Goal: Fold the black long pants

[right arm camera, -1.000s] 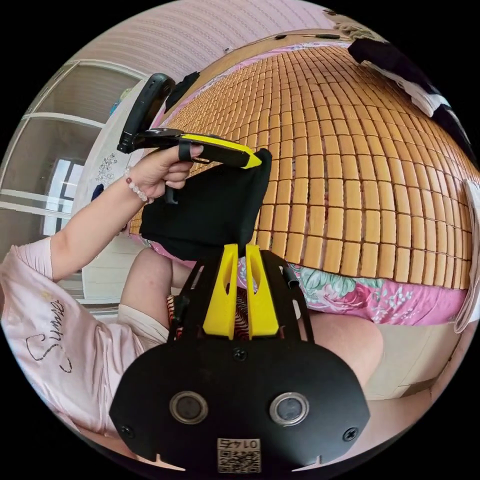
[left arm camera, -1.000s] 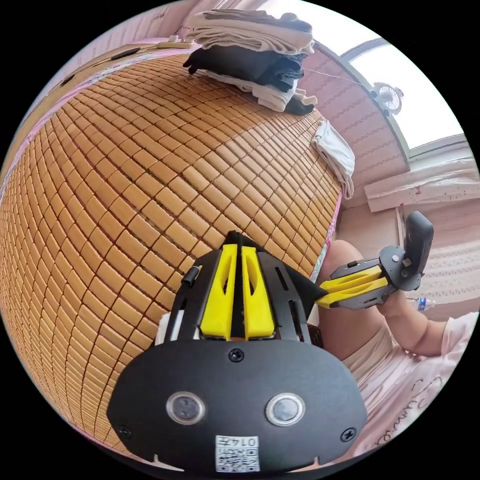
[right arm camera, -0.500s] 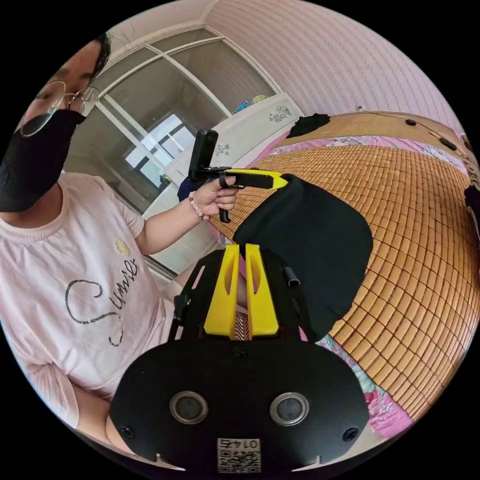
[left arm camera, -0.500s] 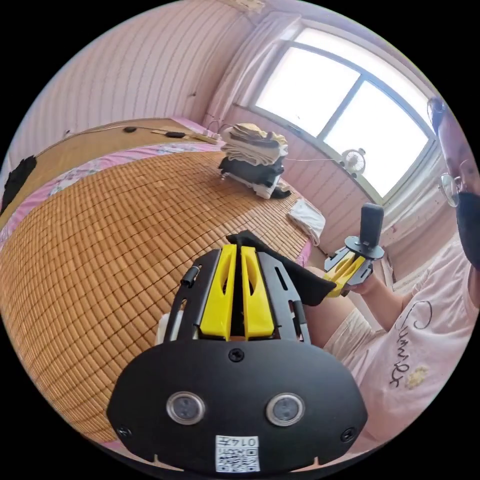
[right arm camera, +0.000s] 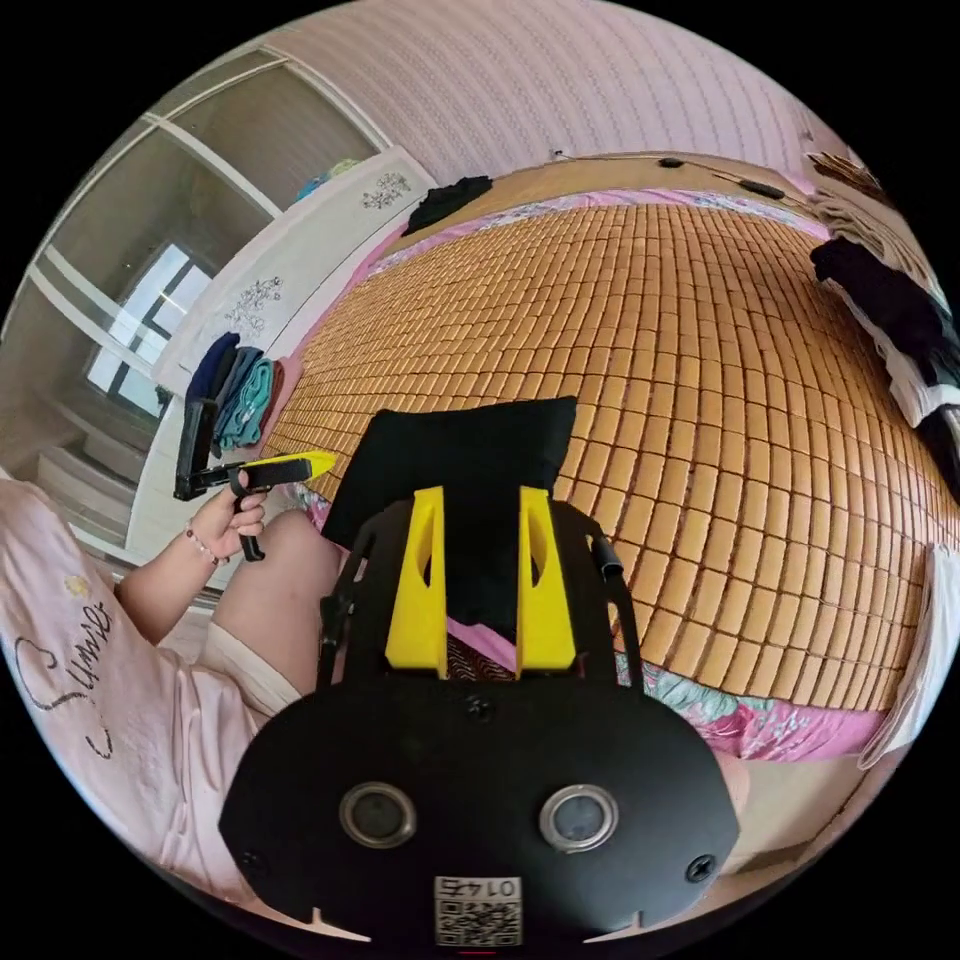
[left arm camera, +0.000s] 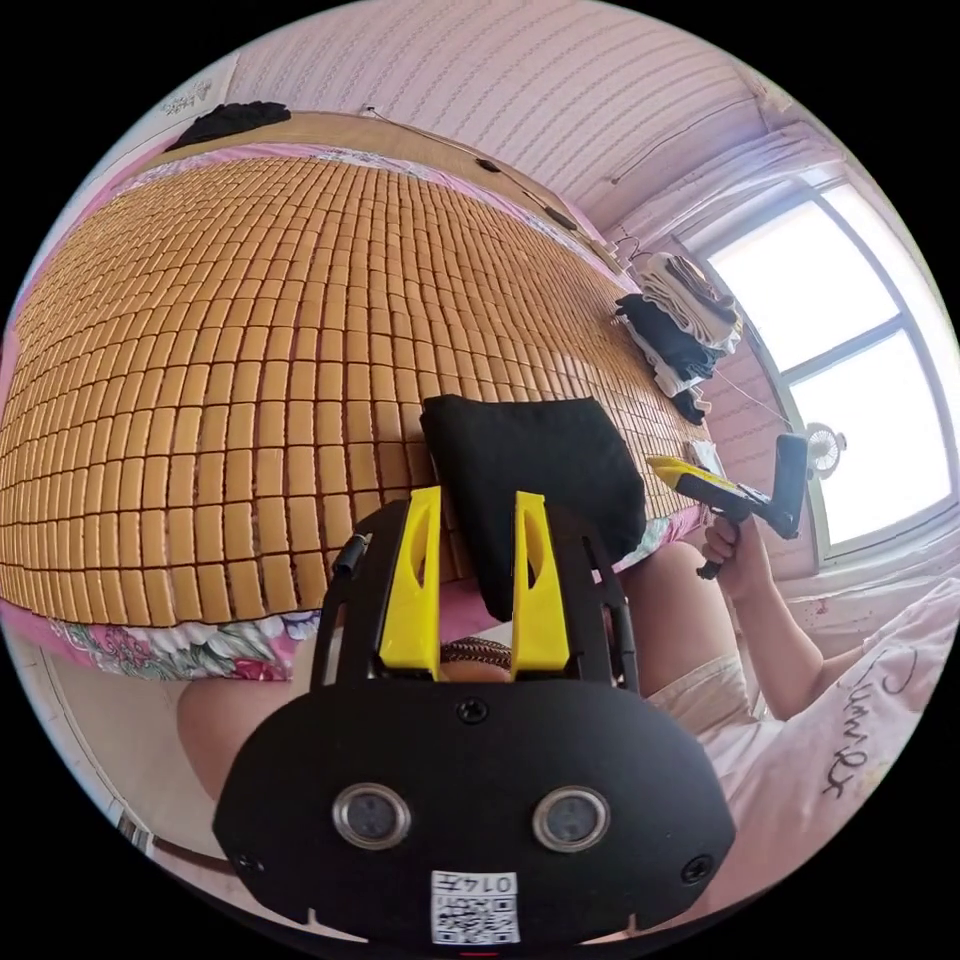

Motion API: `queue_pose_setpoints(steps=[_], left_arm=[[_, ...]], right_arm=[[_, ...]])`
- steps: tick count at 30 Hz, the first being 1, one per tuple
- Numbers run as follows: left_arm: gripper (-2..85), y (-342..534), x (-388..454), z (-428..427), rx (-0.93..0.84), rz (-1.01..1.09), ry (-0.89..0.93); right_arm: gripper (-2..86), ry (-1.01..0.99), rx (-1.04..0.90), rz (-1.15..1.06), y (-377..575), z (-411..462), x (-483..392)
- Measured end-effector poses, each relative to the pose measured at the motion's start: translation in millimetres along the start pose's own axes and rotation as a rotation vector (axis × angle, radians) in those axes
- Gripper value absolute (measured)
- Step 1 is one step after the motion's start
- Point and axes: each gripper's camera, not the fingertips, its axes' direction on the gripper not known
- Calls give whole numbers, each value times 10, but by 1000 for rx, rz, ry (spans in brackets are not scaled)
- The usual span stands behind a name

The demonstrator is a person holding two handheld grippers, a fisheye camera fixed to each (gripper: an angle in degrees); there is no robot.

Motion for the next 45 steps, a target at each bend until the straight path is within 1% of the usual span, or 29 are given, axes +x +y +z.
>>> queue_pose_setpoints(steps=[1,3,4,6,8,10,12,13,14,15,17,18,20,21,23,24,26,27,29,31,33,35,36,38,39,40,42,44,45], left_arm=[[112,43,-31,53,2,4,-14],[109,101,-119,159,-41,-24,5],[104,157,-178,223,-64,-34,40],[92,259,-271,304,-89,-66,84],[71,406,-414,312,-74,-118,169],[59,507,-492,274,-58,-130,202],[53,639,-542,227,-25,-145,221],[51,747,-560,175,8,-158,225],[50,871,-580,91,62,-174,239],[50,943,-596,31,102,-185,254],[49,1264,-703,-301,295,-245,329],[49,1350,-733,-408,348,-256,344],[50,1722,-862,-908,577,-286,360],[50,1817,-899,-1034,630,-294,355],[50,2245,-1087,-1553,837,-359,315],[50,2359,-1131,-1681,891,-378,296],[51,2816,-1278,-2178,1100,-448,199],[51,2926,-1309,-2298,1149,-461,173],[51,3275,-1392,-2781,1309,-478,59],[51,3390,-1432,-3173,1377,-460,-44],[53,3344,-1511,-3587,1392,-445,-135],[62,3062,-1718,-4095,1353,-432,-271],[65,2968,-1801,-4194,1335,-441,-306],[85,2665,-2239,-4412,1264,-566,-390],[93,2614,-2355,-4430,1236,-600,-386],[101,2562,-2546,-4437,1186,-629,-339],[102,2620,-2607,-4388,1196,-601,-271],[91,2727,-2340,-4237,1177,-537,-318],[87,2747,-2233,-4177,1163,-512,-340]], right_arm=[[122,5,22,49,20,45,103],[126,-18,-25,105,22,224,215],[115,-57,-79,136,27,379,259],[88,-141,-94,153,58,500,241],[66,-146,-96,140,69,463,120],[58,-172,-80,109,21,340,-28],[52,-227,-37,34,-95,152,-292],[51,-238,-25,-47,-218,32,-558],[51,-235,-26,-159,-364,-76,-897],[51,-233,-28,-222,-439,-125,-1088],[50,-233,-32,-485,-718,-285,-1923],[49,-237,-33,-551,-778,-312,-2142],[49,-285,-48,-804,-970,-349,-3022],[49,-301,-53,-863,-1005,-343,-3236],[50,-368,-75,-1067,-1115,-284,-4039],[50,-383,-76,-1111,-1136,-265,-4223],[51,-445,-53,-1247,-1235,-197,-4883],[51,-460,-48,-1271,-1270,-179,-5032],[51,-498,-25,-1335,-1473,-92,-5574],[52,-502,-13,-1352,-1707,10,-5936],[54,-488,-20,-1345,-2044,171,-6308],[61,-384,-53,-1280,-2639,562,-6856],[63,-345,-73,-1247,-2806,700,-6996],[72,-188,-158,-1093,-3355,1274,-7397],[74,-136,-178,-1059,-3434,1405,-7439],[76,-76,-202,-1011,-3495,1612,-7437],[78,-112,-236,-973,-3429,1797,-7292],[77,-207,-269,-1004,-3150,1854,-6864],[76,-214,-275,-1013,-3057,1845,-6707]])
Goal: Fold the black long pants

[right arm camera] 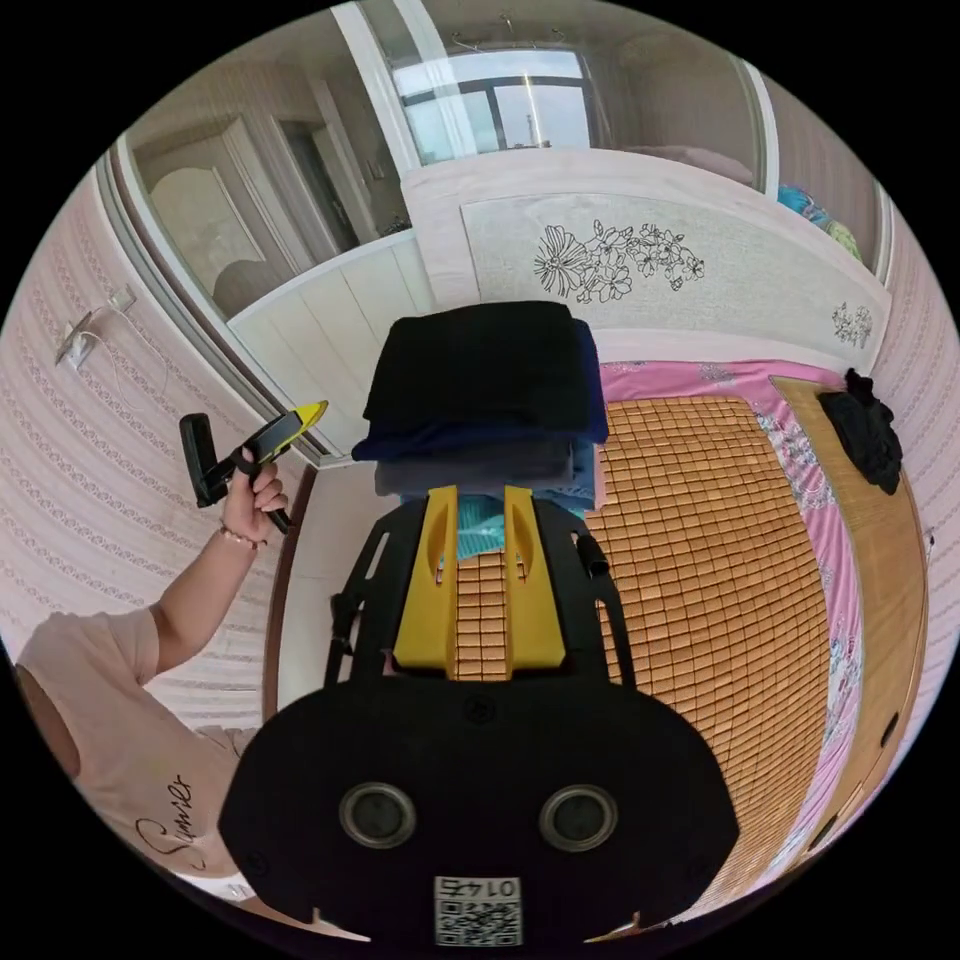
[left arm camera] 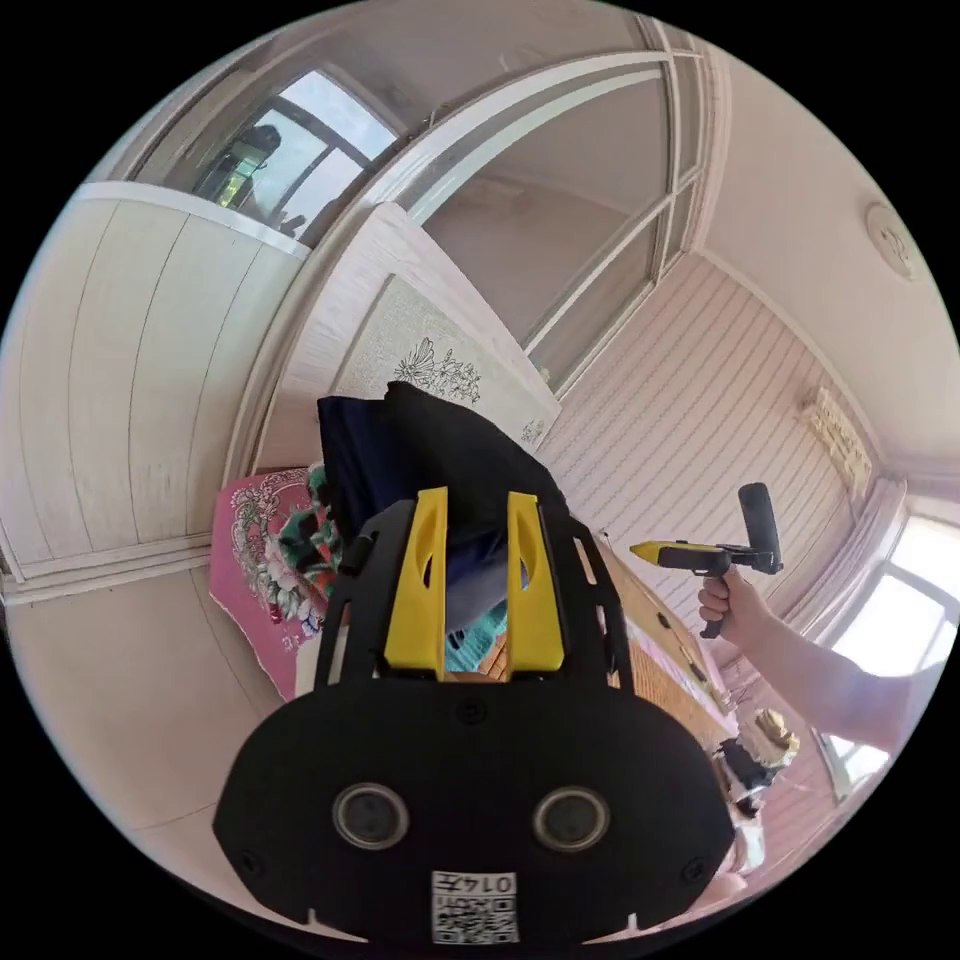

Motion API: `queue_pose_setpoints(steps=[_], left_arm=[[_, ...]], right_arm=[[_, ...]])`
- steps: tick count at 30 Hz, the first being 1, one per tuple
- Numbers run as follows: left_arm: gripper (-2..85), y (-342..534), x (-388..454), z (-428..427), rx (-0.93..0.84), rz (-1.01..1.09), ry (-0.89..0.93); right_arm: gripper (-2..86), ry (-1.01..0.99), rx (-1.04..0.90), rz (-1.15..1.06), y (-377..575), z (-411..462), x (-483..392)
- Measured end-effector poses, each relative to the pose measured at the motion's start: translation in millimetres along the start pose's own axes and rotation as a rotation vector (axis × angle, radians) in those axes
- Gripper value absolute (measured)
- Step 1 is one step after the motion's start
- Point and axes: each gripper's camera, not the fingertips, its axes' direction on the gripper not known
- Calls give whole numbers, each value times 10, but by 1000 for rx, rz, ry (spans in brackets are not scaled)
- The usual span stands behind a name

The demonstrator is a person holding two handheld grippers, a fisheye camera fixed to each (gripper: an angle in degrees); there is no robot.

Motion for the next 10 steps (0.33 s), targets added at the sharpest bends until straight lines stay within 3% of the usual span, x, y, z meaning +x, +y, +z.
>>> queue_pose_setpoints(steps=[6,10], left_arm=[[31,1128,1179,-226,-214,347,4],[-4,2033,2310,14,-415,624,321]], right_arm=[[67,139,-110,170,2544,-200,-31],[64,346,-47,604,4529,-935,-381]])
